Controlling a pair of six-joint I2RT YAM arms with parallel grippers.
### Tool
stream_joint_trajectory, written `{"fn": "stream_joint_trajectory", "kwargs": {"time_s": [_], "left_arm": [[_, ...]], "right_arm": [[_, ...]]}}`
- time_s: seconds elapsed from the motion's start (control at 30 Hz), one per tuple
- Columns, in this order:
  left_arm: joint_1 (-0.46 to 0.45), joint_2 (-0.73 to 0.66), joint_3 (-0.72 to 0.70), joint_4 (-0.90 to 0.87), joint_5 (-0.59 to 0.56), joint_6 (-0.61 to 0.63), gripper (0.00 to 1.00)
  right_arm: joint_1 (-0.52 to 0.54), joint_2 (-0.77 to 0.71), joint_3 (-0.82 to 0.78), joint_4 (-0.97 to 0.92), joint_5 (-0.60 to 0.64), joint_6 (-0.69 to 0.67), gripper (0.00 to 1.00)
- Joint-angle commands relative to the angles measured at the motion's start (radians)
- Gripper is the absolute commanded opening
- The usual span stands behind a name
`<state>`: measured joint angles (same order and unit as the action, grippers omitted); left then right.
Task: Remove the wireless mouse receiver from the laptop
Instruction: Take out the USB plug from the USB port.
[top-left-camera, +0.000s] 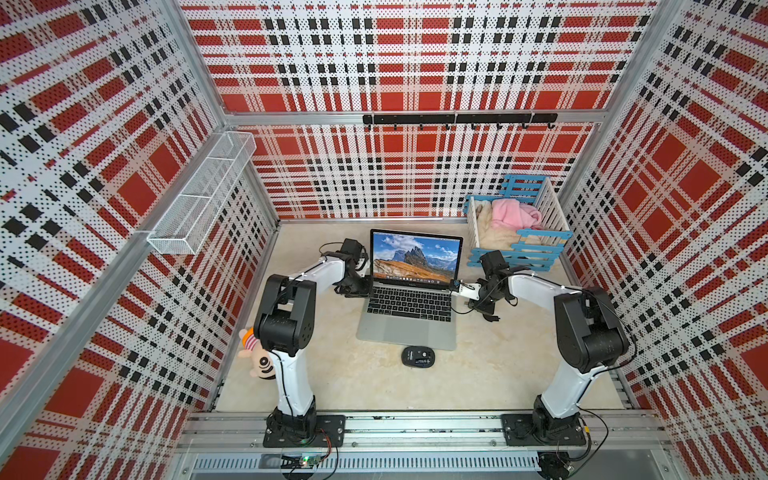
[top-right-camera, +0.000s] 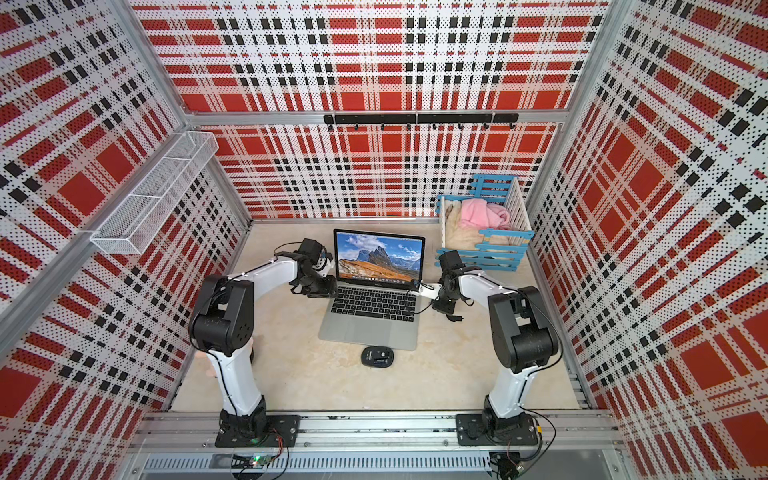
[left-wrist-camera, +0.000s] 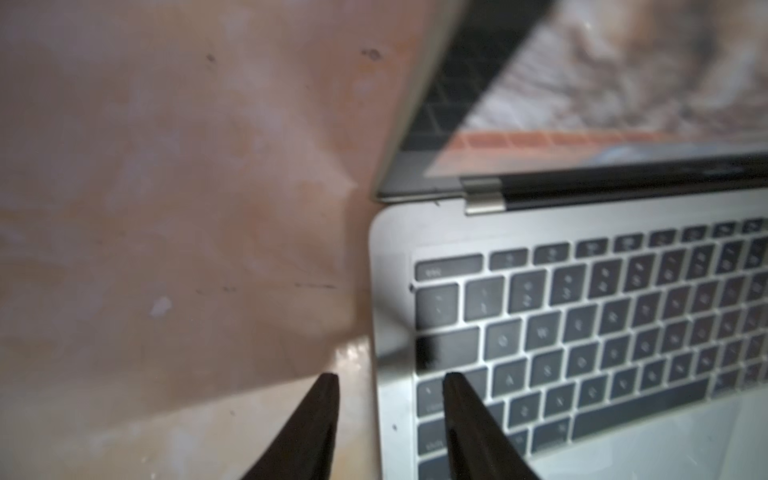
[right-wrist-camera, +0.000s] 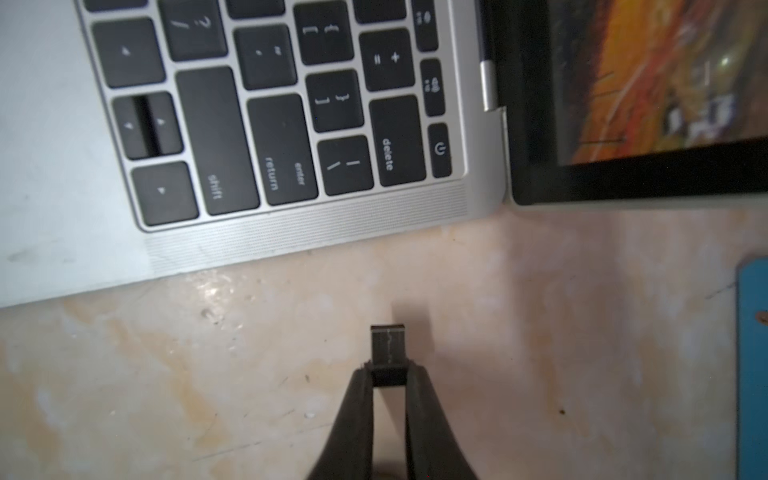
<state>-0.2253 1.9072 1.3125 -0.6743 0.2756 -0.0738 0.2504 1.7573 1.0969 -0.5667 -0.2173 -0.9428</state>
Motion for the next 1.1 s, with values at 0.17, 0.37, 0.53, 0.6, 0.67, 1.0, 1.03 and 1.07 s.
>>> {"fn": "stream_joint_trajectory", "kwargs": {"time_s": [0.17, 0.37, 0.53, 0.6, 0.67, 1.0, 1.03, 1.07], "left_arm": [[0.044, -0.249, -0.114, 0.233, 0.374, -0.145, 0.49], [0.017, -0.318, -0.322, 0.653, 0.629, -0.444, 0.49], [-0.083, -0.289, -0.345, 0.702, 0.697, -0.452, 0.49], [-0.117, -0.28, -0.346, 0.715, 0.7, -0.452, 0.49], [-0.137, -0.266, -0.347, 0.735, 0.72, -0.462, 0.49], [-0.172, -0.235, -0.351, 0.749, 0.739, -0.462, 0.46], [-0.173, -0.232, -0.351, 0.748, 0.738, -0.462, 0.45], [-0.173, -0.229, -0.352, 0.748, 0.738, -0.46, 0.45]], "right_arm": [[0.079, -0.165, -0.023, -0.039, -0.042, 0.067, 0.0], [0.21, -0.205, 0.002, -0.001, -0.071, 0.094, 0.0], [0.305, -0.19, 0.047, 0.038, -0.07, 0.111, 0.0], [0.337, -0.18, 0.067, 0.047, -0.07, 0.105, 0.0], [0.357, -0.172, 0.082, 0.055, -0.068, 0.108, 0.0], [0.379, -0.144, 0.113, 0.062, -0.058, 0.112, 0.0], [0.378, -0.144, 0.113, 0.063, -0.055, 0.115, 0.0], [0.377, -0.146, 0.111, 0.065, -0.053, 0.113, 0.0]]}}
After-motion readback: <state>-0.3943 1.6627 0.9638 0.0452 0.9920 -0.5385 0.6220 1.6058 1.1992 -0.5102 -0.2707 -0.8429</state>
